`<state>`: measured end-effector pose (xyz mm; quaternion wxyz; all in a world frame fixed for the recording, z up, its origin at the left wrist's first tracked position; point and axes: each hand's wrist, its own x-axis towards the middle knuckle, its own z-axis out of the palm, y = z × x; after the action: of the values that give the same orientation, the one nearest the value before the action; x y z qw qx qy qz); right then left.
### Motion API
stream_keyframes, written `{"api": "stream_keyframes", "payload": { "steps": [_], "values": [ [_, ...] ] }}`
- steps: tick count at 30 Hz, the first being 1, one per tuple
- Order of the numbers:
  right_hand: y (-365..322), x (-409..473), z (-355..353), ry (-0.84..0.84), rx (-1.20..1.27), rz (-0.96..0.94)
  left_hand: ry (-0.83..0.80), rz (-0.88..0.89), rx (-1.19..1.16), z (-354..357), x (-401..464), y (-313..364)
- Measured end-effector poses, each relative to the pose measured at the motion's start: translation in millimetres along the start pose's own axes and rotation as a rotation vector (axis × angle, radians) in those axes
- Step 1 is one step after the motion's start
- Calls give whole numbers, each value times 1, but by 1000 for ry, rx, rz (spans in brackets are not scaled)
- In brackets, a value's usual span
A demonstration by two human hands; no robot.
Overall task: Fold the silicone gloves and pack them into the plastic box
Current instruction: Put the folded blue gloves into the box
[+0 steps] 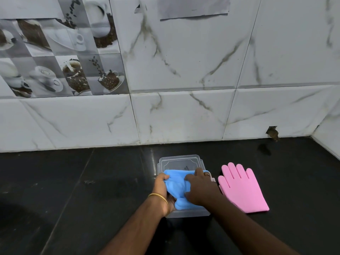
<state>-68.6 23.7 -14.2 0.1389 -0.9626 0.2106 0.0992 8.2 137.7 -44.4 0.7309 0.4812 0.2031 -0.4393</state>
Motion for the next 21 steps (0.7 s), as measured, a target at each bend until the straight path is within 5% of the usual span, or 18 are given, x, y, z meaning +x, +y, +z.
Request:
{"api": "stream_keyframes", "payload": {
  "steps": [8, 16, 18, 21],
  "values": [
    [-4, 3, 14, -31, -61, 31, 92, -20, 132, 13, 0, -2],
    [0, 5, 24, -41, -67, 6, -37, -94, 336, 15, -15, 10],
    [2, 5, 23, -32, -67, 3, -70, -136, 505, 9, -30, 23],
    [5, 5, 22, -24, -64, -6, 119, 66, 1204, -5, -49, 48]
  ]
}}
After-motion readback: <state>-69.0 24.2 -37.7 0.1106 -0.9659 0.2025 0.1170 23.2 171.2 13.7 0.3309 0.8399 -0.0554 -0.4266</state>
